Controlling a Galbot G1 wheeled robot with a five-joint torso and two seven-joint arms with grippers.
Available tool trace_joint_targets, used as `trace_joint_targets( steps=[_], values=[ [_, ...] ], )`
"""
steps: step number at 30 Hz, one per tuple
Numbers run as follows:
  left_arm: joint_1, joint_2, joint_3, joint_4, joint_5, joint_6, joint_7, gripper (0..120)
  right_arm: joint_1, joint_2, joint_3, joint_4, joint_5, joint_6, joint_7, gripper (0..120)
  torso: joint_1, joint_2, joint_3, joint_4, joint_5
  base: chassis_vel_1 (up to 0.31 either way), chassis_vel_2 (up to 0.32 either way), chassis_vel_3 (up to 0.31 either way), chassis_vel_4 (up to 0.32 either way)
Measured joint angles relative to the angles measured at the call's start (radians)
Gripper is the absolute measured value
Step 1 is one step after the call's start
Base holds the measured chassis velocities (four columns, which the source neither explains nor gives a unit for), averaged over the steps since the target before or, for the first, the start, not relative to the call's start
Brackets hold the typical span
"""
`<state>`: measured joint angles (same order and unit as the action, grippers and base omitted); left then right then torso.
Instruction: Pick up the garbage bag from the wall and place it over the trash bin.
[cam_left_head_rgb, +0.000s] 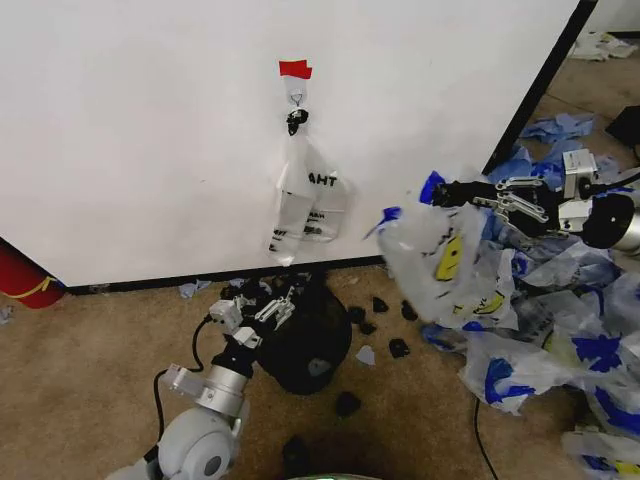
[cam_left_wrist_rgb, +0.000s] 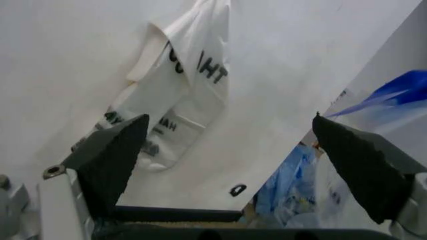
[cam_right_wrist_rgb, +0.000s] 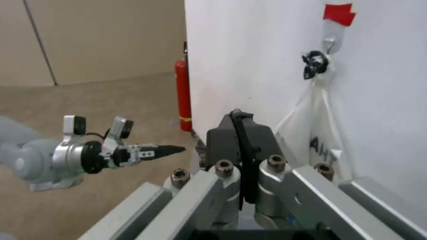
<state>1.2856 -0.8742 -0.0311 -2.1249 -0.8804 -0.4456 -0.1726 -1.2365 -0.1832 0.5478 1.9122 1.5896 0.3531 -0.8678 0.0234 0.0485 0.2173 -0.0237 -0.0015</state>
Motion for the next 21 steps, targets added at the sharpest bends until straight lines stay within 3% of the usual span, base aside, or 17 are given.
trace_joint_targets(
  steps=[11,21],
  values=[
    [-0.005,-0.008,0.007,-0.011,-0.001,0.002,-0.003,97,0.003,0.036,0.012,-0.057,0.035,0.001,0.026,0,0.000,0.000,0.000,0.0003,0.0003,0.000,0.000,0.000,0.000],
    [-0.023,0.018,-0.003,-0.018,-0.020,0.013,-0.028,97,0.012,0.147,-0.017,-0.079,-0.038,-0.004,0.011,0,0.000,0.000,0.000,0.0001,0.0008,0.000,0.000,0.000,0.000]
  ],
)
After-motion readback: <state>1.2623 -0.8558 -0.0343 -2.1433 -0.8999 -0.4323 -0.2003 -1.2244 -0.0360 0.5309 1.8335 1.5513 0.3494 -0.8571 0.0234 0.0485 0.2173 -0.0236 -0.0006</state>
